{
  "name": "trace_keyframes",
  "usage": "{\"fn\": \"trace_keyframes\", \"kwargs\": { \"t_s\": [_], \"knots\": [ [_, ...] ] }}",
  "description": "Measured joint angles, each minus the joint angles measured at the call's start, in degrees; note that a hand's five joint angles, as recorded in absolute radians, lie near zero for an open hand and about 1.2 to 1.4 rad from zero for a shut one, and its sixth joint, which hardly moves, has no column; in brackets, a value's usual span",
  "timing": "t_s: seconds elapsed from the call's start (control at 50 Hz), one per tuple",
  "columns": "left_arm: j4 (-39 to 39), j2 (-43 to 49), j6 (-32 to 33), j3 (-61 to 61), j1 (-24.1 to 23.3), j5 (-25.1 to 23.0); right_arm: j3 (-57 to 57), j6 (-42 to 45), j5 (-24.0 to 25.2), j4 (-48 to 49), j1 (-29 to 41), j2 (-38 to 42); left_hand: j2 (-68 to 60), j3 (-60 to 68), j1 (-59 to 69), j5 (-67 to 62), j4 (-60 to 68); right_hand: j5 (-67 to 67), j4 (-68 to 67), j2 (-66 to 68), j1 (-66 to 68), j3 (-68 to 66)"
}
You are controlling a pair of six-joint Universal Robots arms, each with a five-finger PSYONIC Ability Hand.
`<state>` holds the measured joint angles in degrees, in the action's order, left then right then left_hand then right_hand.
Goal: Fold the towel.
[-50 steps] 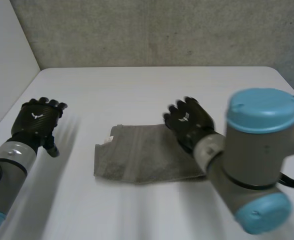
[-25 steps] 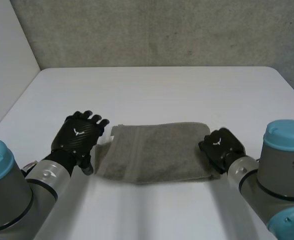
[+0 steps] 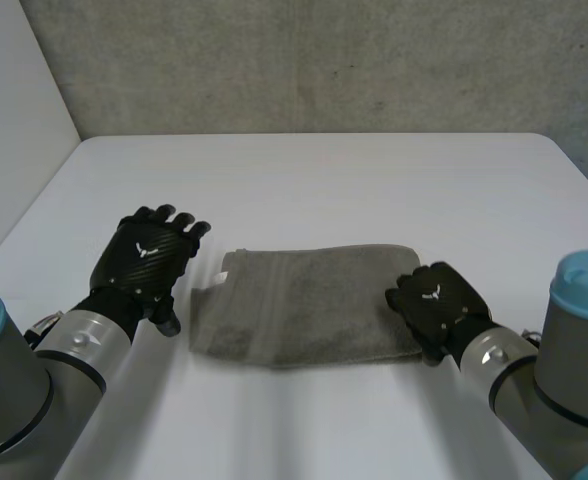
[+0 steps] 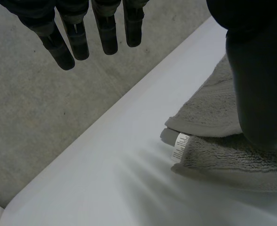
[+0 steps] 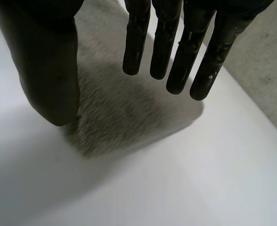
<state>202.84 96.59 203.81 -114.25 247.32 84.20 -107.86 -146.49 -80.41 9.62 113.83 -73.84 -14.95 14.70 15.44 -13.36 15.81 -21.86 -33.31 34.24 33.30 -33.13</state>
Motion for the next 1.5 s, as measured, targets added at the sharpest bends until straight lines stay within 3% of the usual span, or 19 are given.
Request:
{"fn": "trace_keyframes", "kwargs": {
  "t_s": [0.1, 0.2, 0.26, 0.46, 0.58, 0.68, 0.82, 0.86, 0.94, 1.0, 1.18, 1.3, 1.38, 1.5],
  "knots": [
    [0.1, 0.3, 0.0, 0.0, 0.0, 0.0, -2.9, -0.6, 2.8, 3.3, -3.0, 1.0, 0.0, 0.0, 0.0, 0.0, 0.0, -4.4, -2.9, 2.2, 2.9, -3.1],
    [0.2, 0.5, -0.1, 0.0, 0.1, 0.0, -2.8, -0.9, 3.8, 4.5, -4.6, 3.0, 0.0, 0.0, 0.0, 0.0, 0.0, -33.8, -32.1, 32.3, 31.6, -32.0],
    [0.2, 0.5, -0.1, -0.1, 0.1, 0.0, -2.0, -0.7, 3.1, 4.5, -4.9, 3.6, 0.0, 0.0, 0.0, 0.0, 0.0, -44.1, -42.4, 40.9, 38.3, -42.5],
    [0.2, 0.4, -0.1, 0.5, 0.3, 0.0, 2.7, 5.4, -2.4, 3.6, -3.2, -0.6, 0.0, 0.0, 0.0, 0.0, 0.0, -44.4, -43.2, 41.0, 38.8, -43.3],
    [0.2, 0.3, -0.1, 2.5, 0.4, 0.3, 10.2, 9.2, -3.8, 3.6, 6.3, 0.3, 0.0, 0.0, 0.0, 0.0, 0.0, -44.4, -43.2, 41.1, 39.3, -43.3],
    [0.2, -0.1, -1.3, 5.1, 1.4, 0.7, 19.6, 9.8, -3.9, 3.0, 19.9, 7.0, 0.3, -0.1, -0.3, 0.3, 0.0, -44.4, -43.2, 41.1, 39.3, -43.3],
    [0.0, -0.4, -7.7, 8.5, 3.6, 1.8, 28.0, 9.8, -3.5, 1.1, 32.5, 18.3, 0.3, -0.1, -0.3, 0.3, 0.0, -44.4, -43.1, 41.0, 39.5, -43.3],
    [-0.1, -0.4, -9.6, 9.1, 3.9, 2.0, 29.0, 9.8, -3.5, 0.4, 34.0, 20.3, 0.3, -0.1, -0.3, 0.3, 0.0, -39.4, -37.2, 35.3, 34.5, -37.5],
    [-0.4, -0.2, -13.8, 10.2, 4.3, 2.2, 29.6, 9.2, -3.8, -1.3, 34.9, 22.4, 0.3, -0.1, -0.3, 0.3, 0.0, 0.6, -0.1, -2.0, -3.9, -0.6],
    [-0.4, 0.2, -15.5, 10.7, 4.1, 2.3, 28.9, 8.0, -3.9, -2.0, 33.8, 21.3, 0.3, -0.1, -0.3, 0.3, 0.0, 17.9, 17.4, -18.9, -17.2, 17.4],
    [-0.7, 5.0, -17.1, 13.7, -0.8, 3.1, 24.1, -0.5, -3.8, -3.0, 26.8, 9.3, 0.3, -0.1, -0.3, 0.3, 0.0, 18.5, 19.3, -20.5, -20.5, 19.9],
    [-2.3, 11.2, -19.6, 16.8, -6.3, 6.9, 20.9, -7.9, -3.3, -4.0, 20.8, 3.8, 0.3, -0.1, -0.3, 0.2, 0.0, 18.5, 19.3, -20.5, -20.5, 19.9],
    [-4.1, 15.0, -21.1, 17.7, -8.5, 8.5, 20.5, -9.8, -3.0, -5.5, 17.6, 4.2, 0.3, -0.1, -0.3, 0.2, 0.0, 18.5, 19.3, -20.5, -20.5, 19.9],
    [-7.1, 21.1, -22.0, 18.0, -10.4, 9.4, 22.5, -10.4, -2.9, -7.6, 14.3, 11.1, 0.2, -0.1, -0.3, 0.1, 0.0, 18.5, 19.3, -20.5, -20.5, 19.9]
  ]
}}
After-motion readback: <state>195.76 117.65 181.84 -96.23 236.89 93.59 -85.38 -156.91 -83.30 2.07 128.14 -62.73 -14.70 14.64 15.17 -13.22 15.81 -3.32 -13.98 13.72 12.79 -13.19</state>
